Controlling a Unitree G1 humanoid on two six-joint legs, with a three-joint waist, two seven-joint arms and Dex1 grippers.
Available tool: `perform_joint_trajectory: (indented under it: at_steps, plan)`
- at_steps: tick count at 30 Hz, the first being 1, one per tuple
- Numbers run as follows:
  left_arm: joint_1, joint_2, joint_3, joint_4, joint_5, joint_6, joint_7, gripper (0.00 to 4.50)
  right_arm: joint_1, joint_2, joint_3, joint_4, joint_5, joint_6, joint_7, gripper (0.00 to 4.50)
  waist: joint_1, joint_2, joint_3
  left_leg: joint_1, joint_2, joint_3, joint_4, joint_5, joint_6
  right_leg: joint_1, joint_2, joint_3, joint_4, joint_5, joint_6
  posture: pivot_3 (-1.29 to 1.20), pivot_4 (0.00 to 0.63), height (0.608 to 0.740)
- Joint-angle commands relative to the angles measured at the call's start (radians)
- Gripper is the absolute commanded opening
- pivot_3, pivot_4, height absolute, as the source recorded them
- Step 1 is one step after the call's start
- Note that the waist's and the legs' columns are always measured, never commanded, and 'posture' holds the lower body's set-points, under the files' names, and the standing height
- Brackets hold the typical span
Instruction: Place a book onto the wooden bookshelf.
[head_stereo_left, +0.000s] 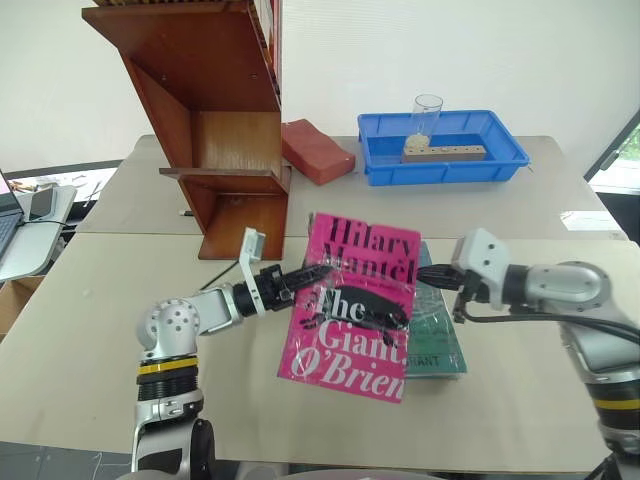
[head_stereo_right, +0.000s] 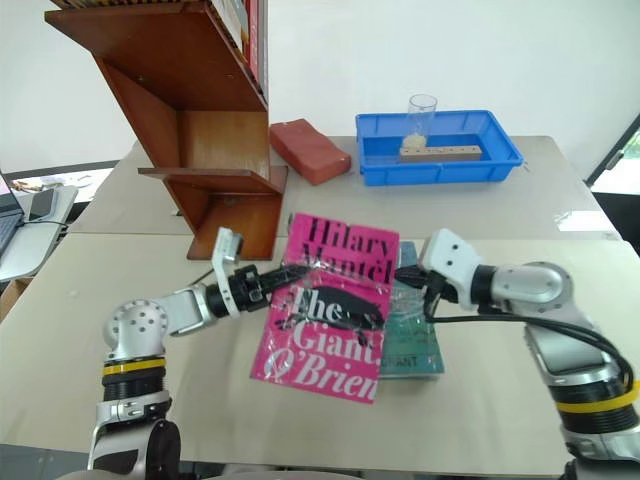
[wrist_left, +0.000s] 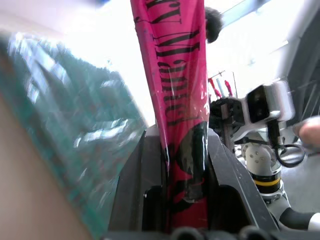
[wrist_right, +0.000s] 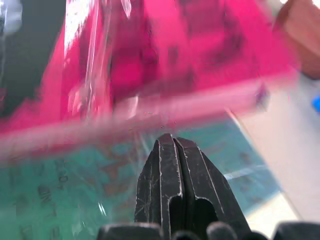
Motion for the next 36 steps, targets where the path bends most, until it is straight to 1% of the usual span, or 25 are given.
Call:
perform_joint_trajectory:
  at_steps: [1,4,6,9,11,13,16,19,22,25,31,36]
  plan:
    - [-0.11,0.079,-0.025,-0.152,0.02,-0.151,-0.074,0.34,0.03,-0.078,-0.159,-0.06,0.091,0.076,0.034,0.0,0.003,0.0,0.001,0.0,0.0,0.0,0.0,0.0,0.0,0.0,0.0,0.0,0.0,0.0,-0.001,0.0,0.15,0.649]
    - [-0.229,0.16,-0.149,-0.238,0.216,-0.406,-0.124,0.34,0.09,-0.134,-0.276,-0.104,0.159,0.143,0.065,0.0,0.007,0.0,0.001,0.0,-0.001,0.0,0.0,0.0,0.0,0.003,-0.001,0.0,-0.003,0.001,-0.001,0.0,0.15,0.649]
    - [-0.299,0.195,-0.222,-0.239,0.347,-0.563,-0.138,0.34,0.107,-0.151,-0.327,-0.137,0.206,0.188,0.066,0.0,0.004,0.0,0.001,0.0,-0.001,0.0,0.0,0.0,0.0,0.003,-0.001,0.001,-0.004,0.001,-0.001,0.0,0.15,0.649]
    - [-0.393,0.221,-0.295,-0.169,0.572,-0.866,-0.12,0.34,0.08,-0.152,-0.377,-0.191,0.305,0.273,0.04,0.0,-0.003,0.002,0.001,0.0,-0.002,0.0,-0.001,0.0,0.0,0.004,-0.001,0.002,-0.006,0.001,0.0,0.0,0.15,0.649]
    - [-0.445,0.28,-0.353,-0.103,0.752,-1.125,-0.14,0.34,0.035,-0.146,-0.401,-0.222,0.384,0.334,0.007,0.0,-0.009,0.003,0.002,0.0,-0.002,0.0,-0.002,0.0,0.0,0.004,-0.001,0.003,-0.006,0.001,0.0,0.0,0.15,0.649]
    - [-0.488,0.35,-0.391,-0.013,0.897,-1.371,-0.157,0.34,-0.024,-0.141,-0.414,-0.236,0.454,0.381,-0.034,0.0,-0.016,0.005,0.003,0.0,-0.002,0.0,-0.003,0.0,0.0,0.002,0.0,0.004,-0.005,0.002,-0.001,0.0,0.15,0.649]
    - [-0.533,0.427,-0.407,0.122,0.978,-1.597,-0.19,0.34,-0.131,-0.14,-0.395,-0.232,0.531,0.435,-0.092,0.0,-0.017,0.006,0.004,0.0,-0.002,0.0,-0.004,0.0,0.0,0.002,0.0,0.004,-0.006,0.003,-0.003,0.0,0.15,0.649]
    - [-0.566,0.485,-0.428,0.242,1.054,-1.745,-0.206,0.34,-0.217,-0.129,-0.355,-0.217,0.572,0.461,-0.137,0.0,-0.014,0.006,0.005,0.0,-0.002,0.001,-0.004,0.0,0.0,0.001,0.0,0.004,-0.007,0.003,-0.002,0.0,0.15,0.649]
    - [-0.592,0.531,-0.454,0.334,1.127,-1.827,-0.217,0.34,-0.268,-0.115,-0.319,-0.207,0.59,0.471,-0.167,0.0,-0.01,0.005,0.006,-0.001,-0.002,0.0,-0.004,0.0,0.0,0.0,0.0,0.004,-0.006,0.001,0.002,0.0,0.15,0.649]
    - [-0.587,0.575,-0.472,0.376,1.167,-1.83,-0.246,0.34,-0.298,-0.108,-0.287,-0.197,0.593,0.469,-0.178,0.0,-0.007,0.006,0.007,-0.002,-0.002,0.001,-0.004,0.0,0.0,-0.001,-0.001,0.004,-0.005,0.001,0.002,0.0,0.15,0.649]
    - [-0.517,0.666,-0.472,0.371,1.23,-1.682,-0.314,0.34,-0.362,-0.077,-0.226,-0.164,0.589,0.452,-0.194,0.0,-0.006,0.008,0.009,-0.003,-0.001,0.001,-0.004,0.0,0.0,-0.004,0.0,0.003,-0.002,0.001,0.003,0.0,0.15,0.649]
    - [-0.473,0.705,-0.492,0.346,1.292,-1.568,-0.354,0.34,-0.392,-0.06,-0.196,-0.146,0.575,0.44,-0.19,0.0,-0.017,0.009,0.009,-0.003,0.0,0.001,-0.004,0.0,0.0,-0.007,0.001,0.003,0.0,0.001,0.003,0.0,0.15,0.649]
